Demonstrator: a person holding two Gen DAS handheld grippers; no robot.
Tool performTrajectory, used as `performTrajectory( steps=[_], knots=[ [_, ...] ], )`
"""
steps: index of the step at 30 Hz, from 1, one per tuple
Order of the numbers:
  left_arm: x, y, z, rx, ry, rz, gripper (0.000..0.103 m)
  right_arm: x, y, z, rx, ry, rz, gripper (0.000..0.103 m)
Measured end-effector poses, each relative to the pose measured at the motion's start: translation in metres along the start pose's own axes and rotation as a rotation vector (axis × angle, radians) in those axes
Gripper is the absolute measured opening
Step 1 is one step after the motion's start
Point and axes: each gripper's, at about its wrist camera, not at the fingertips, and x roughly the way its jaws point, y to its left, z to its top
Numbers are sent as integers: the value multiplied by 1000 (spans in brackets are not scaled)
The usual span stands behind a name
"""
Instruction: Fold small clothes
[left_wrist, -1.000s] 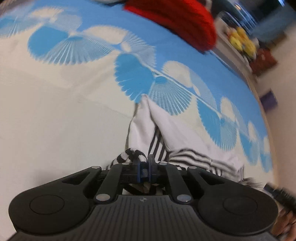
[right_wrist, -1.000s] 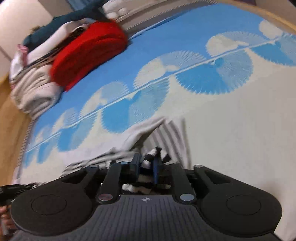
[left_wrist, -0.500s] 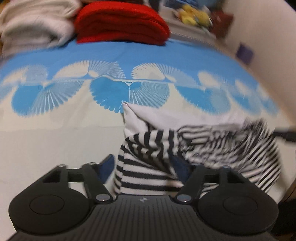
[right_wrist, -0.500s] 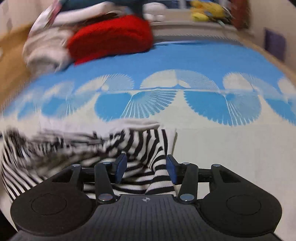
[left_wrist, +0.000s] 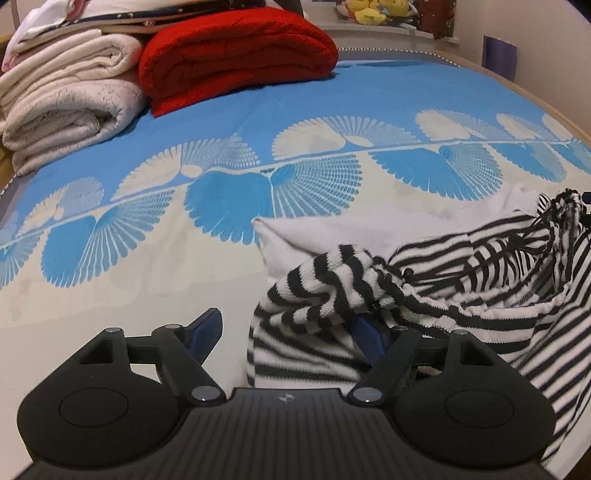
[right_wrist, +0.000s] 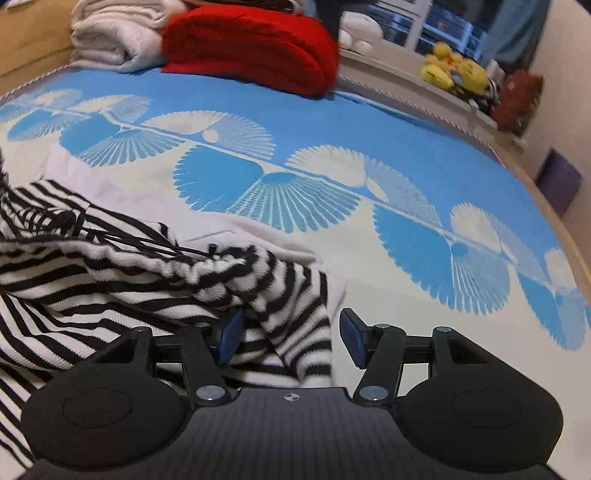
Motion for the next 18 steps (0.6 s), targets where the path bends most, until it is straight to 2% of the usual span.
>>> performTrajectory(
  steps=[4,5,6,7,8,9,10,11,14,16,17,18],
  knots=[
    [9,-8,7,19,-6,9,81,7,4,6,-36,-22,-14,56],
    [13,-9,8,21,1,10,78,9,3,7,-33,-22,-10,56],
    [16,-9,10,21,11,4,65,11,2,8,-28,-19,-2,54],
    [20,-9,12,17,24,-10,53,14,2,9,-25,-13,5,49],
    [24,-9,15,8,38,-26,23,17,2,10,-26,-3,13,40],
    [25,-7,17,-3,39,-28,3,20,1,11,-27,7,24,32],
    [23,-5,21,-21,21,-17,3,22,0,12,-22,12,31,11],
    [17,-1,27,-46,-17,-3,3,22,-3,14,-5,14,40,2],
    [-5,16,42,-181,-177,35,3,7,-28,31,166,-74,43,2],
    [-6,15,52,-185,-230,74,4,-5,-54,39,373,-152,72,2],
    [-1,13,58,-178,-239,88,4,-8,-59,41,416,-183,68,2],
    [5,12,63,-182,-236,104,4,-9,-57,45,404,-206,41,2]
  ],
)
